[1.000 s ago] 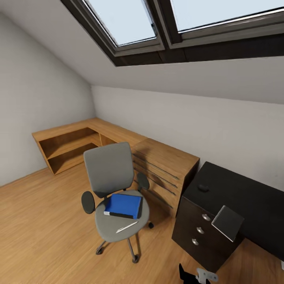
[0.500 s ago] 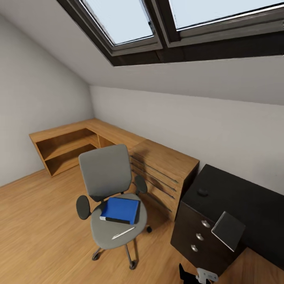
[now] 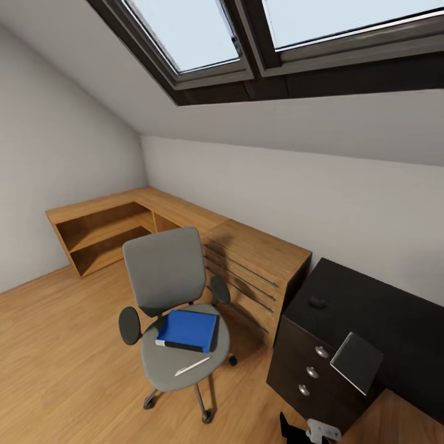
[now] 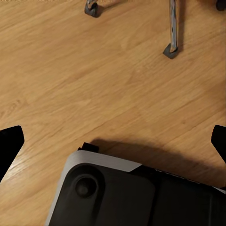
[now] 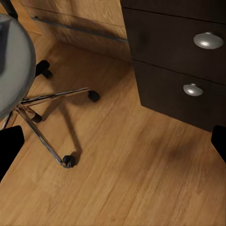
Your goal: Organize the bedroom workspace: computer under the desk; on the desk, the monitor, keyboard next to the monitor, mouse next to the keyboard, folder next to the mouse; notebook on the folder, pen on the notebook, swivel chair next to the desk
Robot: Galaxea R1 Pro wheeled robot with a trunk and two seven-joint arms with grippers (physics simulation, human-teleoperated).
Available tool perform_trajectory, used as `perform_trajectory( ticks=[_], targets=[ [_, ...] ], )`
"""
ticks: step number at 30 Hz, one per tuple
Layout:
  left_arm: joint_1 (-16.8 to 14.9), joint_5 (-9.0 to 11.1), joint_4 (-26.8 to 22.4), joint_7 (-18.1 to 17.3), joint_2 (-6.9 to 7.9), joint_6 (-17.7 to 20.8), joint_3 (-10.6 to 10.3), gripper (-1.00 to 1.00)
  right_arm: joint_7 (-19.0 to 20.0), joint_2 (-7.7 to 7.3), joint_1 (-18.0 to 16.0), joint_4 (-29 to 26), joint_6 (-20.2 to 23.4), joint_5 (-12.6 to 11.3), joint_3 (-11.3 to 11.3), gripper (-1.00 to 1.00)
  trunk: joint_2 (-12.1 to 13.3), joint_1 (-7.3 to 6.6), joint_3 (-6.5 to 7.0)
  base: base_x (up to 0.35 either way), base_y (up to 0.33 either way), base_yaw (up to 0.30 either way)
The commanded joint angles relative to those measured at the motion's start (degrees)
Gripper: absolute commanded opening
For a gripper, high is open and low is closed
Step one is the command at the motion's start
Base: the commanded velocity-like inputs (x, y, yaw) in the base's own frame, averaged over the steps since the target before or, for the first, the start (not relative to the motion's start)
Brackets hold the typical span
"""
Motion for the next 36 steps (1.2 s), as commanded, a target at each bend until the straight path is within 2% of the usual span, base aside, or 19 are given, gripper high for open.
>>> perform_trajectory(
  ticks=[1,36],
  targets=[
    [-0.06,0.5,0.04,0.05,0.03,-0.25,-0.38,1.0,0.51,0.0,-0.06,0.09,-0.17,-0.61,-0.01,1.0,-0.12,0.03,-0.09,0.0,0.0,0.0],
    [-0.05,0.49,0.04,0.07,0.0,-0.42,-0.39,1.0,0.51,0.04,-0.06,0.04,-0.17,-0.61,0.08,1.0,-0.12,0.03,0.0,0.038,-0.038,0.0]
  ],
)
